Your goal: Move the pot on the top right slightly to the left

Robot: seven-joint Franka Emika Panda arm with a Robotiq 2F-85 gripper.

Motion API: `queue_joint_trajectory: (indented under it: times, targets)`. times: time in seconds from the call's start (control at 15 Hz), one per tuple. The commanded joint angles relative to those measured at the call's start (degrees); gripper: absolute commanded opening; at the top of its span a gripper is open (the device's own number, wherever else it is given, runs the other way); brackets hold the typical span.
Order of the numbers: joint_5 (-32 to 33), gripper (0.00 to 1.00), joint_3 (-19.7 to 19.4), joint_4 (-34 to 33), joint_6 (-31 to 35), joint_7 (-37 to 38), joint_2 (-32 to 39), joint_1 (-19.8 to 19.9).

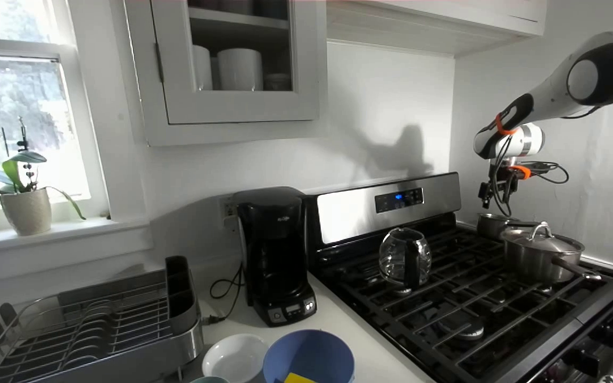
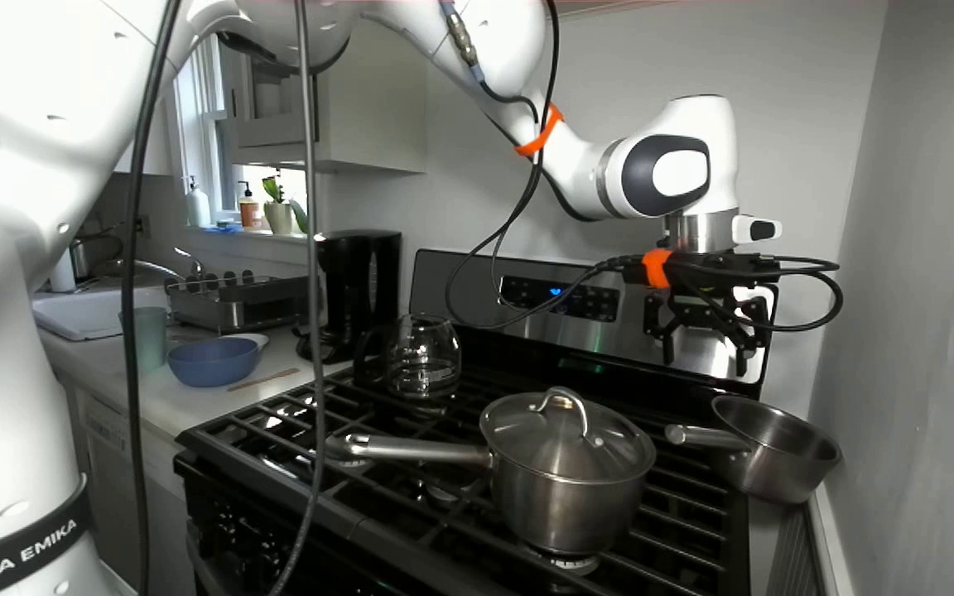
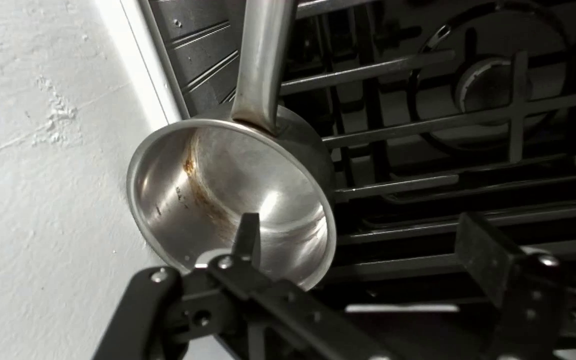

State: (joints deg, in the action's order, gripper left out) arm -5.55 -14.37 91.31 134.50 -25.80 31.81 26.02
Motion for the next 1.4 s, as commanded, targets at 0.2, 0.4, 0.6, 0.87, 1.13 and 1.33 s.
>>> queue_joint_trajectory:
  times: [0.2,0.4,0.6,0.87,1.13,1.33]
  targets:
    - [1.58,1.0,1.35,-7.8,0.43,3.12,7.36,2.05]
    - [2.01,1.0,1.57,-9.88,0.41,2.92,9.64,2.41]
    - [2.45,1.0,1.72,-11.59,0.0,2.93,11.53,2.56]
    - [2.95,0.71,2.11,-13.14,0.01,2.68,13.22,2.79]
    - [3.41,0.42,2.18,-14.23,0.16,2.71,14.33,2.78]
    - [3.66,0.21,2.24,-14.47,0.07,2.79,14.48,2.72]
